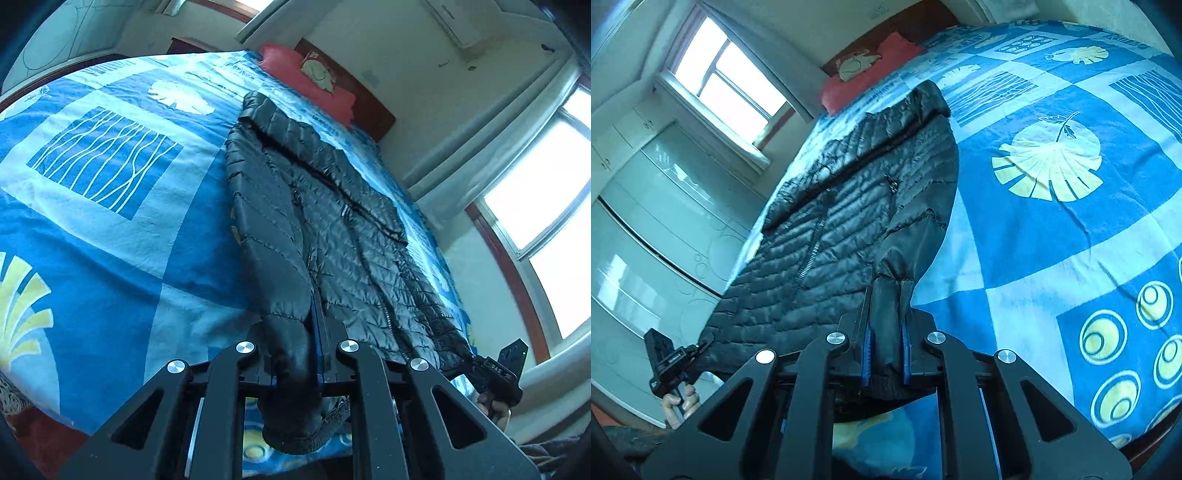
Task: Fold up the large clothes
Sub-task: 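Grasp the jacket hem with the left tool while the right tool grasps it too, then lift the hem with both tools and fold it toward the collar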
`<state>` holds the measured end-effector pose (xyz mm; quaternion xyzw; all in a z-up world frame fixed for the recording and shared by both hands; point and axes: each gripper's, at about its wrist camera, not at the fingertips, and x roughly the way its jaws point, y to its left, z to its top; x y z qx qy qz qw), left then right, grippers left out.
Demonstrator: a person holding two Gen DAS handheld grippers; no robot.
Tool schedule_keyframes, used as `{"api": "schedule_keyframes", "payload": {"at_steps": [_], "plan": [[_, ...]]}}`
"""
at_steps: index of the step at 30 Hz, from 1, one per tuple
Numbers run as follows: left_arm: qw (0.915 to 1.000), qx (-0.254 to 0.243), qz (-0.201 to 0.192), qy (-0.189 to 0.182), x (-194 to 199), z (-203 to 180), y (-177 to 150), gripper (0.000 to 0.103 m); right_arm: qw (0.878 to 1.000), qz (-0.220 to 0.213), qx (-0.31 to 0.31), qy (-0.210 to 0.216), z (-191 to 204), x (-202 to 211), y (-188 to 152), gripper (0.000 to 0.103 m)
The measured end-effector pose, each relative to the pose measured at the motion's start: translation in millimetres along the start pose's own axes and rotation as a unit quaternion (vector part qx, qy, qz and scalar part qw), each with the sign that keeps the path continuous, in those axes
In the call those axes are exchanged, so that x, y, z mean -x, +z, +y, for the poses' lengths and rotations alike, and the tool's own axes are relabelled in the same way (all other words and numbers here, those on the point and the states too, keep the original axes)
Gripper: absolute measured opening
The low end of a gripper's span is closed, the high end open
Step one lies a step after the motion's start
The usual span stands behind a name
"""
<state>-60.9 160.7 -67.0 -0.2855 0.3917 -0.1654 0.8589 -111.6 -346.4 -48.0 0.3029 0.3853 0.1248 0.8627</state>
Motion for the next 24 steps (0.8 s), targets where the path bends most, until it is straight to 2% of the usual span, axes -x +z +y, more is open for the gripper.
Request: {"api": "schedule_keyframes", "payload": {"at_steps": [11,14,18,24], "plan": [[0.9991,-0.022,-0.014,-0.034,52,-30,-25,0.013,0.998,-0.029,-0.009,0.049,8,59,-21,0.011],[0.9985,-0.013,-0.022,-0.048,60,-34,-22,0.013,0.997,-0.038,0.002,0.062,13,63,-15,0.011],[0.9967,-0.008,-0.034,-0.073,56,-37,3,0.013,0.994,-0.048,0.017,0.093,24,53,10,0.011],[0.9934,-0.051,-0.059,-0.084,32,-59,67,0.013,0.988,-0.076,0.049,0.122,51,28,77,0.011]]}}
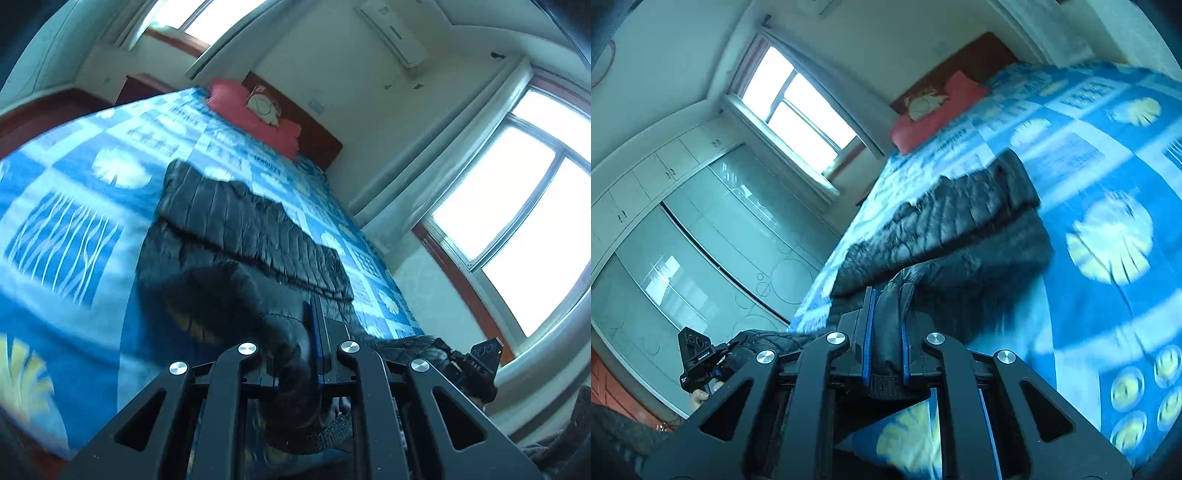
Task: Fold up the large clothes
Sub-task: 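Lift the hem with both tools and fold it toward the collar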
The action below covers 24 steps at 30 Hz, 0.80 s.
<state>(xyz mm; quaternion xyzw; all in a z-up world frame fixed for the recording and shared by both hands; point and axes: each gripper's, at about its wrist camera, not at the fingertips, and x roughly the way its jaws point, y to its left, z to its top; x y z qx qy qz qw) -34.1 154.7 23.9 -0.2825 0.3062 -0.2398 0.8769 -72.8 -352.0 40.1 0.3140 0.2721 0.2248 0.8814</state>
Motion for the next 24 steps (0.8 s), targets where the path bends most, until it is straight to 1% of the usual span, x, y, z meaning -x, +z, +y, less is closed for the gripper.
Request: {"api": "schedule_keyframes", "payload": {"at_steps": [4,8,9,11,14,17,19,21,22,24], "plan": [[0.9997,-0.019,-0.016,0.004,-36,1,51,0.013,1.0,-0.02,-0.003,0.0,-5,-38,49,0.011],[0.9994,-0.01,-0.028,0.017,-74,14,95,0.013,0.999,-0.044,-0.01,-0.008,-18,-78,95,0.011],[0.9993,-0.006,-0.03,0.021,-84,18,106,0.013,0.999,-0.047,-0.016,-0.011,-24,-93,108,0.011],[0.9989,0.004,-0.033,0.033,-108,31,130,0.013,0.998,-0.048,-0.03,-0.016,-37,-118,128,0.011],[0.9984,0.009,-0.026,0.049,-148,45,157,0.013,0.998,-0.036,-0.044,-0.037,-59,-169,156,0.012],[0.9969,0.014,-0.011,0.077,-193,64,177,0.013,0.997,-0.025,-0.051,-0.061,-77,-207,170,0.012],[0.9954,0.023,-0.002,0.093,-222,82,186,0.013,0.995,-0.016,-0.062,-0.078,-96,-238,178,0.012],[0.9937,0.027,0.006,0.109,-244,97,191,0.013,0.993,-0.007,-0.069,-0.097,-113,-262,181,0.012],[0.9917,0.029,0.013,0.125,-260,108,192,0.013,0.991,-0.002,-0.073,-0.111,-123,-274,182,0.012],[0.9889,0.03,0.019,0.144,-276,124,192,0.013,0.987,0.01,-0.084,-0.137,-146,-294,180,0.012]]}}
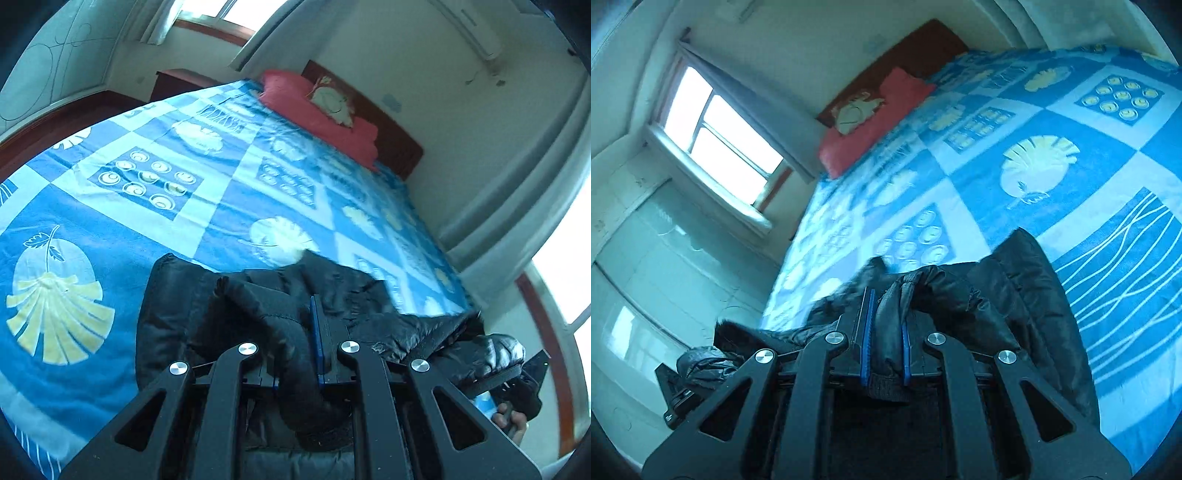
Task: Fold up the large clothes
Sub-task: 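Lift the hem with both tools and fold it toward the collar, then open both tools and press the folded jacket flat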
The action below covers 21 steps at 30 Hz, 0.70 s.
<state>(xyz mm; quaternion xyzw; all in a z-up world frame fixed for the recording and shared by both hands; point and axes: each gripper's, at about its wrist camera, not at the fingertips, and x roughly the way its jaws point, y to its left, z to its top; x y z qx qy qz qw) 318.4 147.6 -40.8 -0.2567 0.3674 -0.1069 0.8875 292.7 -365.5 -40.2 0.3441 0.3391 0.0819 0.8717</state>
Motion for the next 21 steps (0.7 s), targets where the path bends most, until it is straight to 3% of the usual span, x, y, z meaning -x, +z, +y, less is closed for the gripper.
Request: {"api": "schedule_keyframes", "payload": {"at_steps": [5,13,19,20,21], "plan": [[0.9993,0.011,0.026,0.026,-45,26,-6,0.013,0.999,0.022,-0.015,-0.03,-34,-45,-6,0.012],[0.999,-0.005,0.024,0.037,-61,31,-16,0.013,0.999,0.014,-0.007,-0.039,-39,-55,-14,0.012],[0.9999,0.002,0.017,-0.002,-38,25,-7,0.023,1.0,0.007,-0.011,-0.007,-30,-33,-9,0.033],[0.9998,0.006,0.016,-0.012,-34,25,-6,0.027,1.0,0.002,-0.015,0.001,-29,-28,-7,0.045],[0.9994,0.013,0.015,-0.027,-28,25,-3,0.037,1.0,-0.007,-0.018,0.013,-27,-20,-6,0.056]]}}
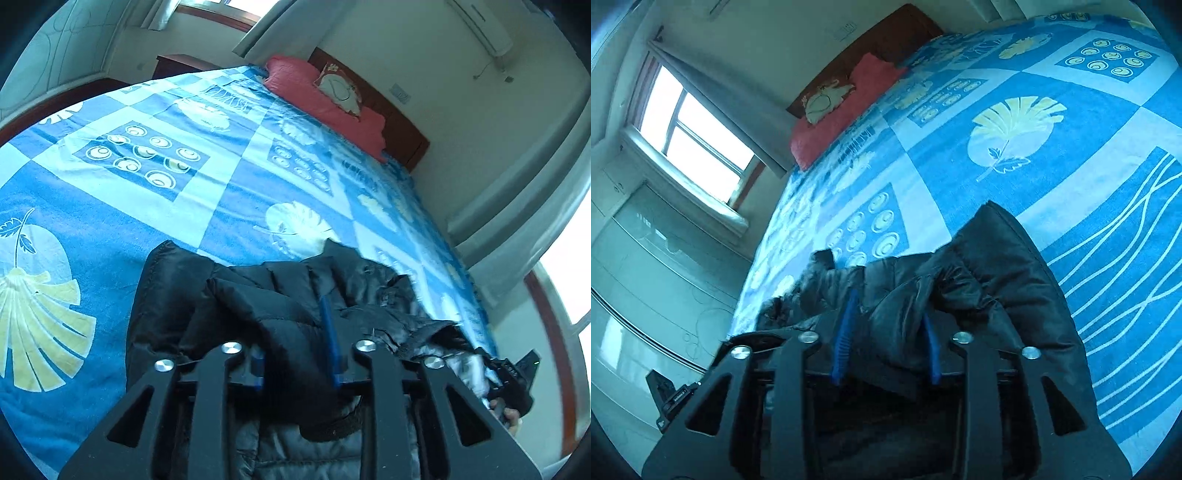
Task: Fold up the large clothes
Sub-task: 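Open both tools and press the folded jacket flat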
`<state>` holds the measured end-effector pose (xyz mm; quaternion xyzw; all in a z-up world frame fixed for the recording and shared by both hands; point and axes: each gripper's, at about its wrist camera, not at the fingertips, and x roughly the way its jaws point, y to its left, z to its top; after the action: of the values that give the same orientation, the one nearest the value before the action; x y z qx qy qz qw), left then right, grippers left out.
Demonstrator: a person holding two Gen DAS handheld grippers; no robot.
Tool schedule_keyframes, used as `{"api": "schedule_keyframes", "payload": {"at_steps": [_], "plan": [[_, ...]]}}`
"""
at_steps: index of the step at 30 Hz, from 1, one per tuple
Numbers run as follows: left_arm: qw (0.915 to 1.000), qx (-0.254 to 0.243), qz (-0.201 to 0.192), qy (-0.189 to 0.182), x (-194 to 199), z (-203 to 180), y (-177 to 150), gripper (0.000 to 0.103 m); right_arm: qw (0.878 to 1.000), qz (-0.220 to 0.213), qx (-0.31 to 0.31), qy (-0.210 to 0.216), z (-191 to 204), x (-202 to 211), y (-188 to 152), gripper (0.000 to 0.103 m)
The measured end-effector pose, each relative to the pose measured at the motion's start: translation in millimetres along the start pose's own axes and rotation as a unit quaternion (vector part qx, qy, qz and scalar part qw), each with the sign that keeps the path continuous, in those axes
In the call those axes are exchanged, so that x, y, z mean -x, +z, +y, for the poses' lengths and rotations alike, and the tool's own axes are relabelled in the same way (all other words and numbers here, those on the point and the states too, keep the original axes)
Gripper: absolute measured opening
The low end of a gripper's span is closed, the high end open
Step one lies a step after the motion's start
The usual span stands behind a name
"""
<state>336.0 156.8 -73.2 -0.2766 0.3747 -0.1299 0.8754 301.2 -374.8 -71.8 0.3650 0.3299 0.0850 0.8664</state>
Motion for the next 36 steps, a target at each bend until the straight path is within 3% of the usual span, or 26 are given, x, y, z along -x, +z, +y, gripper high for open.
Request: {"api": "schedule_keyframes", "payload": {"at_steps": [1,2,4,7,9,13,15,19,25,29,36], "plan": [[0.9998,0.01,-0.003,-0.018,6,0,3,0.047,1.0,-0.013,0.001,0.004,3,8,0,0.073],[0.9993,0.019,-0.006,-0.031,12,-1,4,0.054,1.0,-0.022,0.006,0.004,7,14,1,0.075],[0.9976,0.035,-0.042,-0.042,31,-3,6,0.08,0.999,-0.031,0.022,0.01,16,26,3,0.075],[0.9951,0.035,-0.08,-0.047,49,-7,10,0.08,0.998,-0.03,0.053,0.007,31,35,-1,0.075],[0.9963,0.028,-0.07,-0.042,49,-10,8,0.08,0.997,-0.021,0.079,0.0,41,33,-8,0.075],[0.9983,-0.048,-0.03,-0.014,32,-29,-9,0.08,0.991,0.008,0.131,-0.035,58,11,-27,0.072],[0.9945,-0.101,-0.011,0.025,16,-42,-16,0.08,0.983,0.025,0.169,-0.069,68,-9,-36,0.067],[0.9862,-0.153,0.004,0.063,-11,-51,-16,0.08,0.972,0.034,0.212,-0.101,82,-40,-36,0.065],[0.9835,-0.134,0.037,0.116,-57,-31,-6,0.08,0.963,0.063,0.222,-0.143,75,-83,-29,0.065],[0.9781,-0.152,0.039,0.137,-73,-28,-16,0.08,0.952,0.071,0.244,-0.172,69,-104,-40,0.066],[0.9717,-0.163,0.041,0.166,-65,-39,-15,0.08,0.944,0.07,0.257,-0.192,79,-102,-39,0.066]]}}
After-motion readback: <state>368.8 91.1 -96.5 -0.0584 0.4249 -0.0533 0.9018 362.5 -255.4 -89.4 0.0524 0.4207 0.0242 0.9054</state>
